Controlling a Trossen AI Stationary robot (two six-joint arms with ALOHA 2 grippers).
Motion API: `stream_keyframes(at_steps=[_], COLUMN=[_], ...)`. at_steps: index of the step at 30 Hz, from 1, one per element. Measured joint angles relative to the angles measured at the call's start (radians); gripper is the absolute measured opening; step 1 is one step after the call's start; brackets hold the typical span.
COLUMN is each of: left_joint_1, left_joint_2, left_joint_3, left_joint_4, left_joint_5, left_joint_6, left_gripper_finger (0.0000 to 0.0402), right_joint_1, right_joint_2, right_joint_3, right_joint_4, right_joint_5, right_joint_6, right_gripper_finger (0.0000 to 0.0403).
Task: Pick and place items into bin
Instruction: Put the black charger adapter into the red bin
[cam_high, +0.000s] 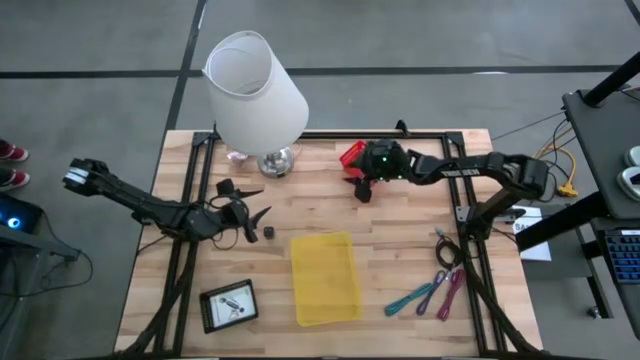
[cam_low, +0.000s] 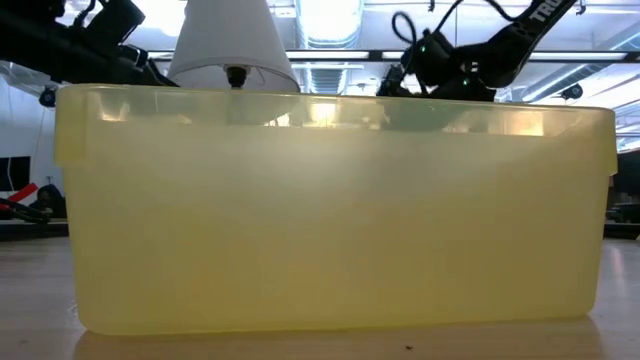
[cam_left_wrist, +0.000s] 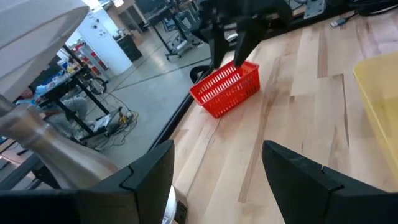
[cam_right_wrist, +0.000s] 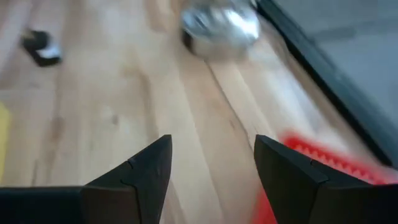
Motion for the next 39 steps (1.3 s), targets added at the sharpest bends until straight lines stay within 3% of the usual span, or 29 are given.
stream_keyframes(at_steps=[5, 9, 12, 23, 28, 39], left_joint_1=[0.0, 0.0, 0.0, 0.0, 0.001, 0.002], left_joint_2=[0.008, 0.013, 0.016, 0.098, 0.157, 0.235], left_joint_3=[0.002, 0.001, -0.001, 0.005, 0.01, 0.01], left_joint_4=[0.004, 0.058, 0.062, 0.036, 0.018, -0.118], left_joint_5=[0.0, 0.009, 0.077, 0.32, 0.333, 0.383], left_joint_6=[0.0, 0.001, -0.002, -0.01, -0.018, -0.289], left_gripper_finger=[0.0226, 0.0226, 0.0226, 0.0226, 0.0226, 0.0226], right_joint_1=[0.07, 0.085, 0.084, 0.084, 0.084, 0.084], right_joint_2=[0.002, 0.003, 0.003, 0.003, 0.005, 0.006], right_joint_3=[-0.007, -0.033, -0.042, -0.044, -0.05, -0.053], right_joint_4=[0.151, 0.245, 0.3, 0.31, 0.308, 0.307], right_joint_5=[-0.066, -0.306, -0.406, -0.416, -0.416, -0.419], right_joint_6=[-0.155, -0.246, -0.254, -0.38, -0.382, -0.411], right_gripper_finger=[0.0214, 0.0214, 0.0214, 0.0214, 0.0214, 0.0215])
